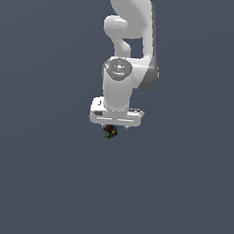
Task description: Pick up the object and move it to a goal position.
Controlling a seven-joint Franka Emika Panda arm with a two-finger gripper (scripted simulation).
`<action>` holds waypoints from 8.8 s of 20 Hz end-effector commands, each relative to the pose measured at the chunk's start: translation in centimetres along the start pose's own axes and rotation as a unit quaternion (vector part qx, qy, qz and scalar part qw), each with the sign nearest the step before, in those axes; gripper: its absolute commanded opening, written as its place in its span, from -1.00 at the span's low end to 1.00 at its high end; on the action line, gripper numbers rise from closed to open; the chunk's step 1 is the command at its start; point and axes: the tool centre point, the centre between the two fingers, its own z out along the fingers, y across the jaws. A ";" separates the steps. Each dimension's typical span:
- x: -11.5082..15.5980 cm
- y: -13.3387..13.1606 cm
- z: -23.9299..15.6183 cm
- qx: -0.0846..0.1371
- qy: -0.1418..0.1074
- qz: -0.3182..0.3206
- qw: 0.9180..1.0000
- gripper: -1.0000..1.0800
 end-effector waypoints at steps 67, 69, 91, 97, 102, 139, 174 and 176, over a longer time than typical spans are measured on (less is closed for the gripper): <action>-4.3 2.3 6.2 0.014 0.023 0.489 0.872 0.92; -4.3 2.3 6.2 0.014 0.023 0.491 0.871 0.92; -4.1 2.3 11.2 0.014 0.023 0.492 0.870 -1.00; -4.1 2.3 11.2 0.014 0.023 0.492 0.870 -1.00; -3.7 2.3 10.6 0.017 0.027 0.491 0.870 -1.00; 2.7 12.0 -17.8 0.014 0.025 0.492 0.870 -1.00; 7.2 17.0 -32.8 0.014 0.023 0.491 0.871 -1.00; 7.2 17.1 -33.1 0.014 0.023 0.491 0.871 -1.00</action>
